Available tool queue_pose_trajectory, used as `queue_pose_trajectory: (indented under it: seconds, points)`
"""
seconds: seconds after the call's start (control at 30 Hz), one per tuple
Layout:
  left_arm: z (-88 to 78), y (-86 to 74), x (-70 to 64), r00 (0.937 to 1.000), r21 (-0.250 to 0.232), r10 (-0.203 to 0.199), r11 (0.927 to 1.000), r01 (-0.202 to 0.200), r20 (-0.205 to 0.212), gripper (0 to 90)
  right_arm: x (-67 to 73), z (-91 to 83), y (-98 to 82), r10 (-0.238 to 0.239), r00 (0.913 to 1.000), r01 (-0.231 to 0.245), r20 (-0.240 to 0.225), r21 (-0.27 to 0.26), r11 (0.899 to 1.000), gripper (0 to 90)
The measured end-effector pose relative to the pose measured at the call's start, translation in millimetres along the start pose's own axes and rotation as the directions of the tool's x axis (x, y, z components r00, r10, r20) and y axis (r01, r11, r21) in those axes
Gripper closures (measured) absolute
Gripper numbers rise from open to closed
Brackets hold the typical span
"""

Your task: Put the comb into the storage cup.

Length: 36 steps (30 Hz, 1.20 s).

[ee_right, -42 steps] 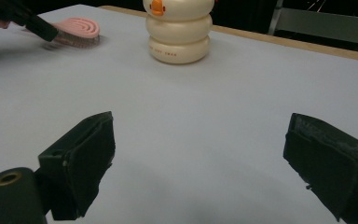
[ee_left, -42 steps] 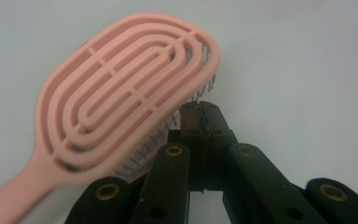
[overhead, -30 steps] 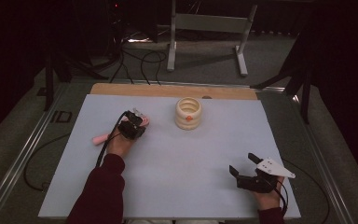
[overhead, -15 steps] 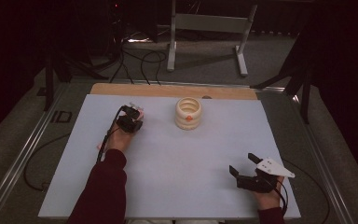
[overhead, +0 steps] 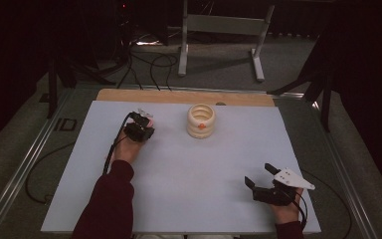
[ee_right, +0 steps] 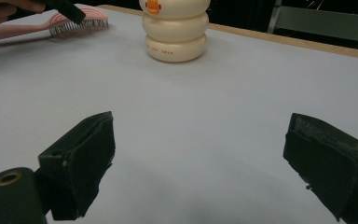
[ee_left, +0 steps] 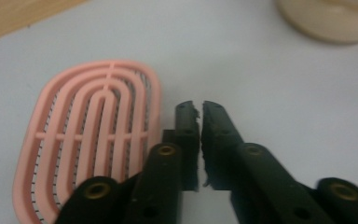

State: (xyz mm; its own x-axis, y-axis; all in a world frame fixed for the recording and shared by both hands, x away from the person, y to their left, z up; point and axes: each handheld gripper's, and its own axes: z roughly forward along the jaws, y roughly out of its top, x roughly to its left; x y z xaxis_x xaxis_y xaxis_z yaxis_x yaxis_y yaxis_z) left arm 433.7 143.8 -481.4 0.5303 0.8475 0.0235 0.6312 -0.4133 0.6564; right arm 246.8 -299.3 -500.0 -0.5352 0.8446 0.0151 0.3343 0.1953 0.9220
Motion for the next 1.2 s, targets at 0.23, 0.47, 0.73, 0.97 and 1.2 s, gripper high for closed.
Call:
queue_pose_trajectory:
  seconds: [0.23,0.47,0.73,0.97,1.2]
  points:
    - [-30.6,2.5,-2.9,0.9995,-0.095,0.011,0.9954,-0.009,0.028,69.7,0.1,-0.4,0.2,0.005,1.0000,-0.005,-0.001,-0.001,1.000,9.0]
    - [-74.8,-1.8,-9.1,0.9991,-0.193,0.038,0.9807,-0.033,0.021,47.9,1.5,-0.1,0.5,-0.001,1.0000,0.001,0.000,-0.002,1.000,9.0]
    - [-124.8,-26.3,-16.8,0.9974,-0.311,0.055,0.9481,-0.067,-0.047,22.2,4.4,-1.2,2.3,0.003,0.9999,-0.003,-0.015,-0.014,1.000,8.9]
    - [-157.2,-68.0,-18.0,0.9974,-0.406,0.001,0.9133,-0.030,-0.072,8.5,8.2,-5.8,7.7,0.005,0.9994,-0.006,-0.036,-0.042,0.999,8.9]
    - [-172.0,-109.3,-8.3,0.9971,-0.419,-0.039,0.9078,0.007,-0.066,0.2,7.7,-8.1,10.3,0.013,0.9988,-0.015,-0.047,-0.057,0.998,8.9]
